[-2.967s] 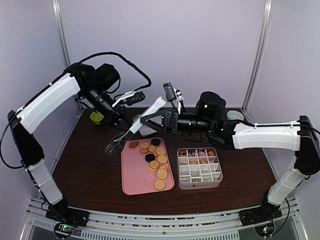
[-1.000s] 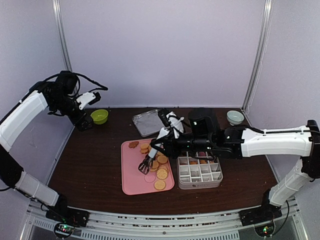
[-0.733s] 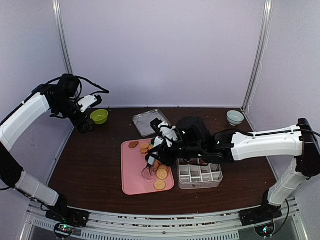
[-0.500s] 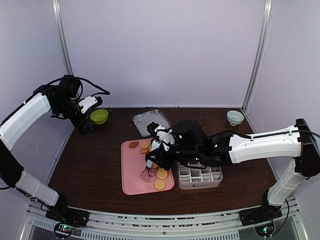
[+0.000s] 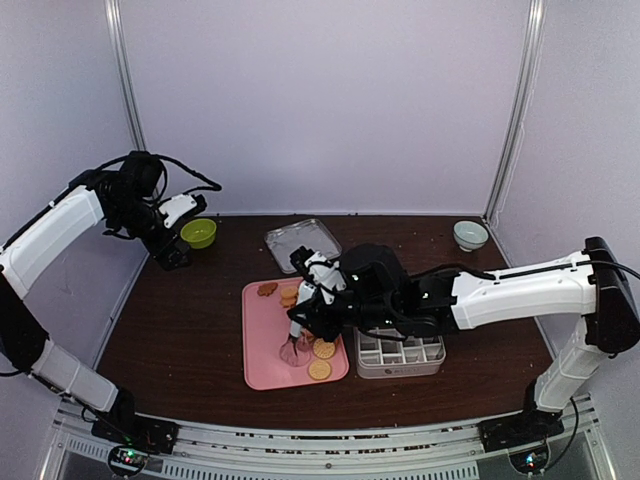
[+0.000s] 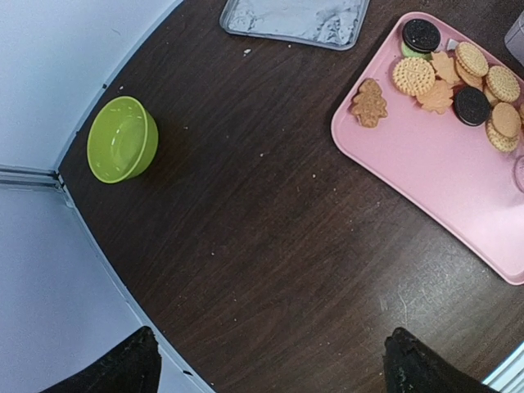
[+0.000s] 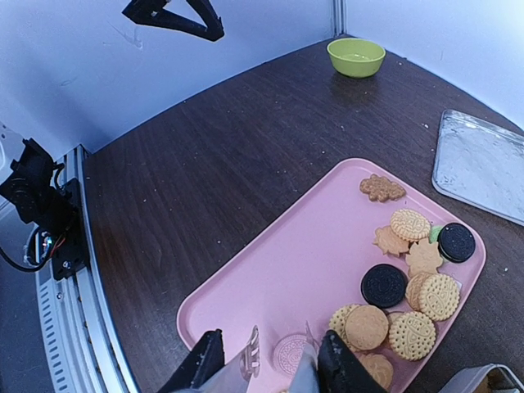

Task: Pack the cookies
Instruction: Pick up the fake cookies from the plate.

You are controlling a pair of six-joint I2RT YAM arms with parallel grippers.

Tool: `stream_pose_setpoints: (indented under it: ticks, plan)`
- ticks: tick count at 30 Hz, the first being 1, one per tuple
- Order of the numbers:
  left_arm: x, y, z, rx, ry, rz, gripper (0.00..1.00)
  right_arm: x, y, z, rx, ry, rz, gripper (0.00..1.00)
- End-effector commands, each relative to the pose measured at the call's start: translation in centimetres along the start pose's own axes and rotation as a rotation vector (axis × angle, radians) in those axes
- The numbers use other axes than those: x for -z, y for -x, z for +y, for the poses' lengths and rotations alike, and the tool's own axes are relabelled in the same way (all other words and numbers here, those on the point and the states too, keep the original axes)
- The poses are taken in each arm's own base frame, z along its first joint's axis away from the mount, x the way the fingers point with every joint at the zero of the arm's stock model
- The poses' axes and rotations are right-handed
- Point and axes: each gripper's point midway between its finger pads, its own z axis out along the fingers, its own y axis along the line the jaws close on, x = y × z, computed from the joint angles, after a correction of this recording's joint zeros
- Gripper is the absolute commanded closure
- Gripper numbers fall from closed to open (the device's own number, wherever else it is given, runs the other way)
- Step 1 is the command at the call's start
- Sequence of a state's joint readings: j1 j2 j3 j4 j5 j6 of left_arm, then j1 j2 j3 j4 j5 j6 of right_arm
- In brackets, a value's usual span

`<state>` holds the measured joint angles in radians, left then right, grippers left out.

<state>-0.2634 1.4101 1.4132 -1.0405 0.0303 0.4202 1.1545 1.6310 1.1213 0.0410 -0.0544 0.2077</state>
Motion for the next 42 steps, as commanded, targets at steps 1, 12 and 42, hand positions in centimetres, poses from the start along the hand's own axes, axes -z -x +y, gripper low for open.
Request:
stream_pose_setpoints:
  ticks: [1,12,42]
  plan:
    - [0.1,0.9,0.1,-0.006,-0.008,-0.028,0.02,-0.2,1.1,0.2,0.012,-0.017,-0.051,0.6]
    - [0.4,1.1,-0.1,-0.009,-0.018,-0.04,0.02,-0.5,0.8,-0.2,0.06,-0.074,-0.038,0.59]
    - [0.0,0.7,-0.2,-0.011,-0.025,-0.025,0.02,3.7,7.8,-0.1,0.038,-0.103,-0.206,0.75]
